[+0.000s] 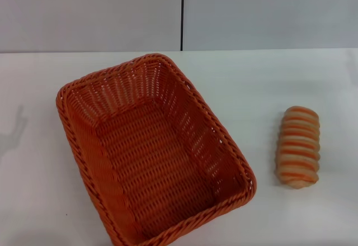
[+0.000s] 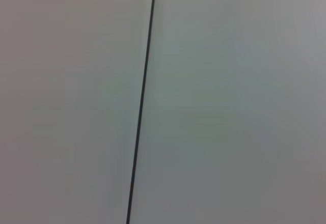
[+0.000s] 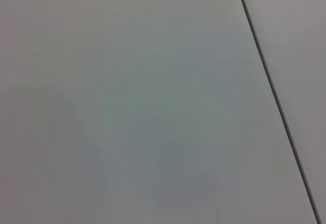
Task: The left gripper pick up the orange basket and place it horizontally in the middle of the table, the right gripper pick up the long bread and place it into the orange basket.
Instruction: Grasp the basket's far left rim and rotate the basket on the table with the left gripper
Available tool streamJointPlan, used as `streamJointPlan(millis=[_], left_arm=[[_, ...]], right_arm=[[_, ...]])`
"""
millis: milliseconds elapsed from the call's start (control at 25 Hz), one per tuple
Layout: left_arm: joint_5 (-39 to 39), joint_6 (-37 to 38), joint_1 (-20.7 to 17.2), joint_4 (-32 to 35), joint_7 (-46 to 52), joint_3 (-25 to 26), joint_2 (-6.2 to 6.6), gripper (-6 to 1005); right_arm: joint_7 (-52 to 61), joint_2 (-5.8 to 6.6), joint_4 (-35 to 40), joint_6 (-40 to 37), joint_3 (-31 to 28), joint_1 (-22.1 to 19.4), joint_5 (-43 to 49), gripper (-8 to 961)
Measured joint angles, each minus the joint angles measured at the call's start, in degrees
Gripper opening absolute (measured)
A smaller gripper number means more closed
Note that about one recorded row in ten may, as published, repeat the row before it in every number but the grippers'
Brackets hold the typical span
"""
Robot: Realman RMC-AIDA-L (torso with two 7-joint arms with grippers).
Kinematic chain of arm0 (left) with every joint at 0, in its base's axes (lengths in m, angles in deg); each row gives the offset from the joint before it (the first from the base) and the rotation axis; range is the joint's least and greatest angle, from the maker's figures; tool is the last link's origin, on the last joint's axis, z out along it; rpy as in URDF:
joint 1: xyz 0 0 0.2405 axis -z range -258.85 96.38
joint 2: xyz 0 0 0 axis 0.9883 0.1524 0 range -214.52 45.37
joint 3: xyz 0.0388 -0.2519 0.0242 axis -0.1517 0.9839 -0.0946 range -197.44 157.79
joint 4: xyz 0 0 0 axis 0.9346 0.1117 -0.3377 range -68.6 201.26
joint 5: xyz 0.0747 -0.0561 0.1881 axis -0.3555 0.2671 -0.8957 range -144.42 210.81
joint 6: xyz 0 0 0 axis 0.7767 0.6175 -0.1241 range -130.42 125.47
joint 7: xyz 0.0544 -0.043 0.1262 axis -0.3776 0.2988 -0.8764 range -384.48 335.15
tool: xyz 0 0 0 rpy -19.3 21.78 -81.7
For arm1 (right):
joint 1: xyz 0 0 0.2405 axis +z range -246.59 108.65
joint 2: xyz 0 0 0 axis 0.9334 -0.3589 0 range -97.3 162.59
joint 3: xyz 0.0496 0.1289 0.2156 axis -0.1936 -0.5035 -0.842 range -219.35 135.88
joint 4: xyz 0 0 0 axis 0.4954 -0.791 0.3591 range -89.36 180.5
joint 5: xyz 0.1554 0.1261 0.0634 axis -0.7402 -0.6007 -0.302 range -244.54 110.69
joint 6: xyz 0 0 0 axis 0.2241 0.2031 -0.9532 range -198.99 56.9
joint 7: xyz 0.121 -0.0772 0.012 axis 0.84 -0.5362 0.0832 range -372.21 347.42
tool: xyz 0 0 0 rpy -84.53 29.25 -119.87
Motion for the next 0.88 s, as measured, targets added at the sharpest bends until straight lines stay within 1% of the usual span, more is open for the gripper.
streamJointPlan(millis=[240,640,680,720,760,840,880], left_arm=[[0.0,-0.3,-0.4,-0.2,0.2,-0.3,0.01,826],[-0.1,-0.4,0.2,-0.2,1.0,-0.2,0.04,824],[-0.5,-0.2,0.2,1.0,4.1,-0.6,0.23,824],[-0.5,-0.2,0.2,1.0,4.1,-0.6,0.23,824],[-1.5,0.1,0.2,4.6,10.0,-1.1,0.35,824],[-1.5,0.1,0.2,4.6,10.0,-1.1,0.35,824],[-2.4,0.3,0.9,14.9,23.6,-3.7,0.41,823]], right_arm=[[0.1,-0.14,-0.7,-0.1,0.2,0.1,0.0,665],[0.3,-0.16,-0.7,-2.0,0.4,-0.6,0.6,664],[0.2,-0.16,-0.7,-2.4,0.4,-0.7,0.6,664],[0.3,-0.16,-0.6,-2.9,0.4,-1.0,0.6,664],[0.3,-0.16,-0.6,-3.6,0.4,-1.2,0.6,664],[0.3,-0.16,-0.5,-4.8,0.4,-1.8,0.5,664],[0.3,-0.15,-0.5,-5.2,0.3,-2.0,0.4,664]])
